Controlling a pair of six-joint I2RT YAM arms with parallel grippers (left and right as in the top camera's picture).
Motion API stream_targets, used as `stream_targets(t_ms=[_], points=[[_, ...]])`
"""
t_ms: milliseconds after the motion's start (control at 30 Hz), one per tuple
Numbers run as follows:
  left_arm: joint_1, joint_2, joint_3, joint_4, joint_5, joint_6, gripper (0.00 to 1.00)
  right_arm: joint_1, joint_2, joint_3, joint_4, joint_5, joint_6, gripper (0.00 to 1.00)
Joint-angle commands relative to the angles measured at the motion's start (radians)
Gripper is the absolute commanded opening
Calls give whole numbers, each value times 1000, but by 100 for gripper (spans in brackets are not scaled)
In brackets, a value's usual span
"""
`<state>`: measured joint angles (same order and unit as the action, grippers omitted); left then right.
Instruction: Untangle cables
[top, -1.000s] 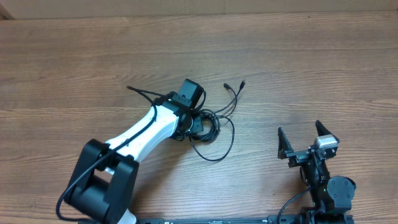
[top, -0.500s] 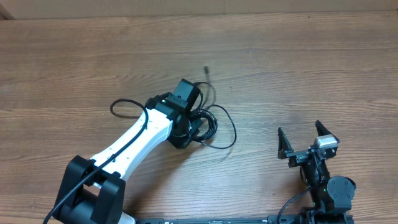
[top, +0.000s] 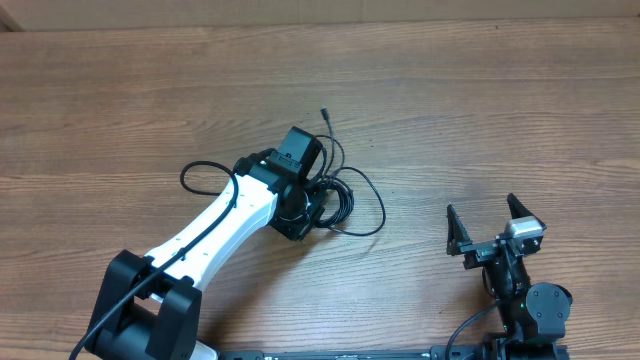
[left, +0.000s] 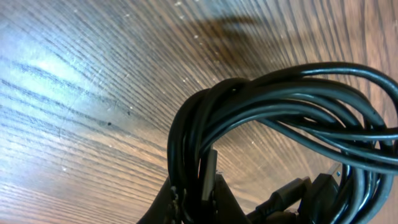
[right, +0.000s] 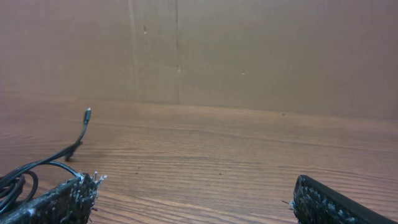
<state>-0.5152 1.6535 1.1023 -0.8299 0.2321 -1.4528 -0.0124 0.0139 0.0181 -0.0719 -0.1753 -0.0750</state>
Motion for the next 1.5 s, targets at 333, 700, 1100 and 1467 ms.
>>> stream_targets(t_ms=[333, 700, 1100, 1467], points=[[-2, -22, 23, -24, -6, 597, 14, 0, -11, -10, 4, 10, -2, 100], [-2, -22, 23, -29, -7, 597, 26, 1, -11, -10, 17, -166, 32, 100], [-2, -22, 23, -7, -6, 596, 25, 1, -11, -10, 10, -610, 940, 100], [-2, -22, 22, -14, -6, 597, 63, -1, 5, 58, -51, -510, 1044, 99]])
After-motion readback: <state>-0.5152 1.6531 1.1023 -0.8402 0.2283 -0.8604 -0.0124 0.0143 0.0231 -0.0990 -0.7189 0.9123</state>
